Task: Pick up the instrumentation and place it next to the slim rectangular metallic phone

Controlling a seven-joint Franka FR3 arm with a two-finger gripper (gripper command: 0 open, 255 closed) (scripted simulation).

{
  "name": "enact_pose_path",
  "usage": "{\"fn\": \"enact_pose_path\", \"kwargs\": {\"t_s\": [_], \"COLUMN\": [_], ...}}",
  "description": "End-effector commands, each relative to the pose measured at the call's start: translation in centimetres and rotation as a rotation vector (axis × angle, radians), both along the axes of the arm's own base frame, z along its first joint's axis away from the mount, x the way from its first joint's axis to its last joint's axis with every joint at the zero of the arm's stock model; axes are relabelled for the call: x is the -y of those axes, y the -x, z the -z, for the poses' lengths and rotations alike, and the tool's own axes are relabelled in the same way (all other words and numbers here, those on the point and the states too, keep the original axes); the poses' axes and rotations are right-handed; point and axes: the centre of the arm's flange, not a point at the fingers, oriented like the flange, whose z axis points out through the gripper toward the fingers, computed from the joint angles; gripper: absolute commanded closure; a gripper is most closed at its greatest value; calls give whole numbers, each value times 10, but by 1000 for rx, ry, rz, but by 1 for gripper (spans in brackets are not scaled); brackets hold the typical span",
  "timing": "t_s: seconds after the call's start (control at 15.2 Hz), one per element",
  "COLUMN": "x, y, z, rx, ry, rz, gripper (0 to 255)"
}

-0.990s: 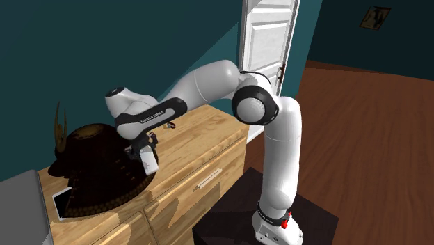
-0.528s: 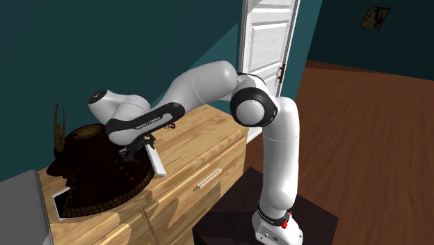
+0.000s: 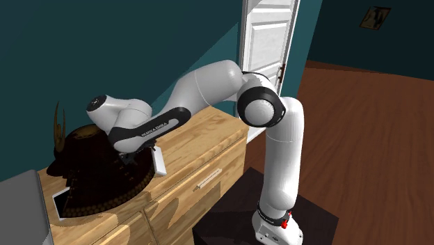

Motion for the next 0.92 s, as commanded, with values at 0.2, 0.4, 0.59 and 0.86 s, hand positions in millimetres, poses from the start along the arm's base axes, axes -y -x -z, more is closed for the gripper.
{"fn": "enact_pose_path", "kwargs": {"t_s": [0.2,0.4,0.59,0.86], "x": [4,4,4,4], "y": [0,0,0,0], "z": [13,13,13,13], "rx": [1,1,1,1], "ry": [0,0,0,0], "rz": [0,0,0,0], "gripper": [0,0,255,255]}}
